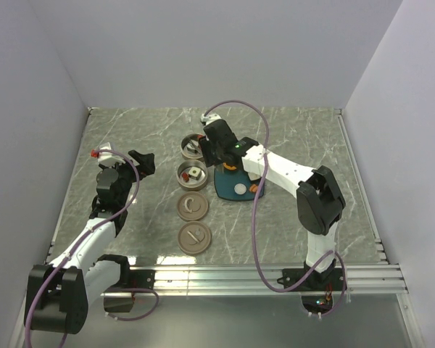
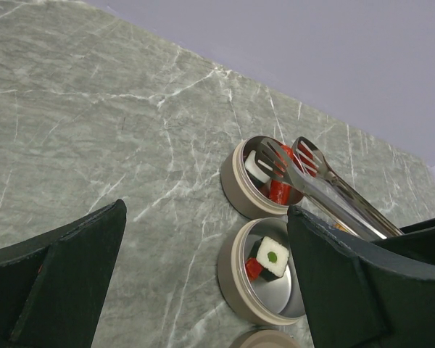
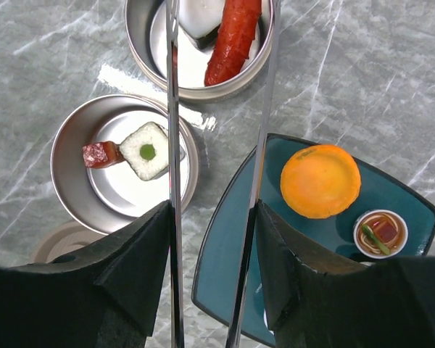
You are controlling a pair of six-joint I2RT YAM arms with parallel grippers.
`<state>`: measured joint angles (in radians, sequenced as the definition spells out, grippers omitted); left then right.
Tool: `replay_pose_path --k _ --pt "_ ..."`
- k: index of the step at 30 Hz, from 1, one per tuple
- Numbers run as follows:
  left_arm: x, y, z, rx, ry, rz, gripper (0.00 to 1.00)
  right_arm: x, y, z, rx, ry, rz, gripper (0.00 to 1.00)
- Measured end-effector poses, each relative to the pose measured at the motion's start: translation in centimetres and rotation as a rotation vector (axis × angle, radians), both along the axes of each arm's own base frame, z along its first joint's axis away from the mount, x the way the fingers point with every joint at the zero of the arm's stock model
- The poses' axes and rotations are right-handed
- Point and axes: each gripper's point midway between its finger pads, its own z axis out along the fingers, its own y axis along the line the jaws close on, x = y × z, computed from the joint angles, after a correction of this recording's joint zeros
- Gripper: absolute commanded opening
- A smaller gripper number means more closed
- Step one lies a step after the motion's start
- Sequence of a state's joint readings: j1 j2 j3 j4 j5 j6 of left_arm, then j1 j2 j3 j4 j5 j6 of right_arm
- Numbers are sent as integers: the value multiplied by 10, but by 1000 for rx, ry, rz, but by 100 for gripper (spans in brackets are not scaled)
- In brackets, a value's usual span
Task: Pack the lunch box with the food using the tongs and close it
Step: Place the food into the lunch box
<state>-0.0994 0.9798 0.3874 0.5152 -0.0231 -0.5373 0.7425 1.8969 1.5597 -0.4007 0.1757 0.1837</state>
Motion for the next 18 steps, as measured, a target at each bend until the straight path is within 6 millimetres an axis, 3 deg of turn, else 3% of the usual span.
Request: replay_pose_path --k 9,18 --pt "0 0 0 0 0 0 99 2 0 26 31 -57 1 56" --pt "0 0 0 0 0 0 100 2 2 29 39 -64 12 55"
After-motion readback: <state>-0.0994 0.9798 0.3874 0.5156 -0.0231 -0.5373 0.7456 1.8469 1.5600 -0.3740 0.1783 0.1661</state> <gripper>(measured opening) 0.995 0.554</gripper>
